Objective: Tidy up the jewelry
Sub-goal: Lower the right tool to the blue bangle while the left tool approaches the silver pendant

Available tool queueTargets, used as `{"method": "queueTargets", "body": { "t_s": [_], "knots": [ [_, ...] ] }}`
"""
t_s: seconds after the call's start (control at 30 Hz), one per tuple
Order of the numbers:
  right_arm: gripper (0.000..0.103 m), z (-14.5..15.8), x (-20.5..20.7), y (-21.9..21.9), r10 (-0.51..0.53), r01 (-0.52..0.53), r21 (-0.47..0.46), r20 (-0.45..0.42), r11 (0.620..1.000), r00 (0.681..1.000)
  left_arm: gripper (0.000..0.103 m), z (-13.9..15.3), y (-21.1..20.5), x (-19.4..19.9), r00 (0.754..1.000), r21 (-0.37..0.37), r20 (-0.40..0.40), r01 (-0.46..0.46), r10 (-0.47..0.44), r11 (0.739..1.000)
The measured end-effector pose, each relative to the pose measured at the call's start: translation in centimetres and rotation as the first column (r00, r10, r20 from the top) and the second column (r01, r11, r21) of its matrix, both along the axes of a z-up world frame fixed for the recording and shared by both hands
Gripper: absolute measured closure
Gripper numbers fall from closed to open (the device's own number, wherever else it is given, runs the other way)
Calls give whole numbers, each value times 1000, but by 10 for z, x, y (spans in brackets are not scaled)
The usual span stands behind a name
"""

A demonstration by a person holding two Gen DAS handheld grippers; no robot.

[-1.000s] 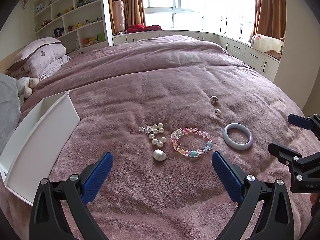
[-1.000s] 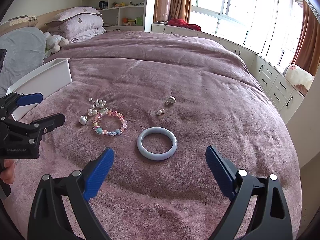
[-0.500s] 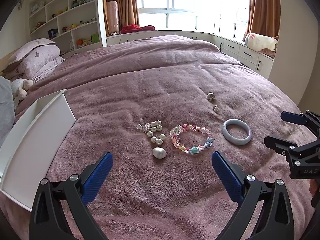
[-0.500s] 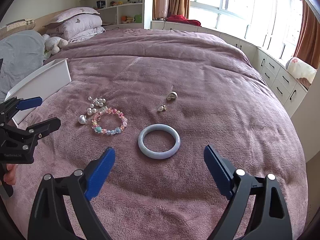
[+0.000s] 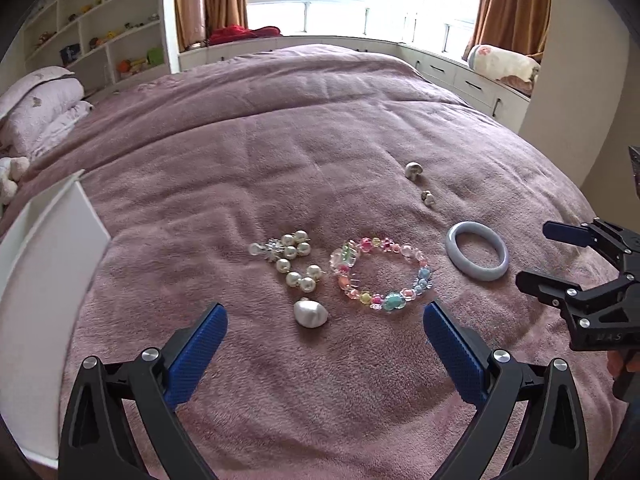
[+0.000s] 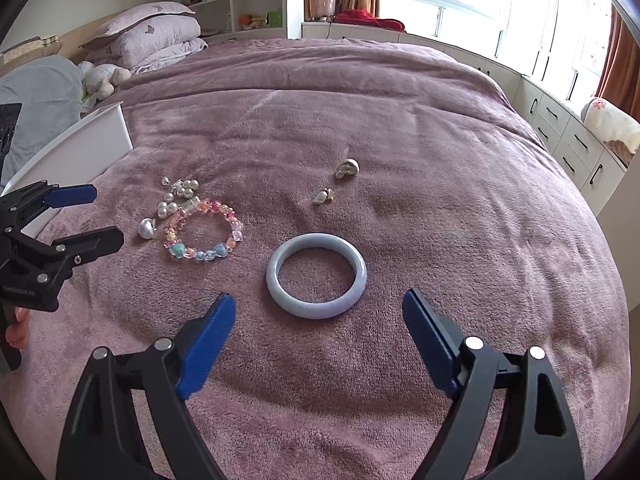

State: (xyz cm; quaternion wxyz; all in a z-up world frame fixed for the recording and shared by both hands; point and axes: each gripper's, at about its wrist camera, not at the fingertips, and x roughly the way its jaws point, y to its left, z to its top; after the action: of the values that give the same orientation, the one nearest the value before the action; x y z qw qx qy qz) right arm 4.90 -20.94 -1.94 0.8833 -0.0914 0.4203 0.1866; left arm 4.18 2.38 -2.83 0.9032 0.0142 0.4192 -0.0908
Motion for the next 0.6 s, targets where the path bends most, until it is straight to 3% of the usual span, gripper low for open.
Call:
{"method": "queueTargets", "body": {
  "t_s": [0.1, 0.2, 0.27, 0.4, 0.6],
  "knots": [
    [19, -6, 6, 0, -4, 4, 4, -18, 1000, 1000, 7, -8, 1, 8, 1000, 11, -15, 3, -3, 1000],
    [19, -13, 13, 2, -1, 1, -10, -33, 1000, 999, 31, -17, 3, 18, 999, 17, -51, 3, -2, 1000],
    [18, -17, 17, 4, -1, 0, -18, -39, 1000, 999, 32, -25, 6, 24, 996, 2, -91, 4, -4, 1000],
    [18, -22, 23, 5, -4, 3, -10, -56, 1000, 998, 35, -32, 7, 29, 995, -5, -99, 16, -17, 1000],
    [18, -31, 31, 16, 11, -15, -61, -65, 998, 998, 48, -37, 4, 34, 993, -15, -114, 31, -32, 999]
  ]
}}
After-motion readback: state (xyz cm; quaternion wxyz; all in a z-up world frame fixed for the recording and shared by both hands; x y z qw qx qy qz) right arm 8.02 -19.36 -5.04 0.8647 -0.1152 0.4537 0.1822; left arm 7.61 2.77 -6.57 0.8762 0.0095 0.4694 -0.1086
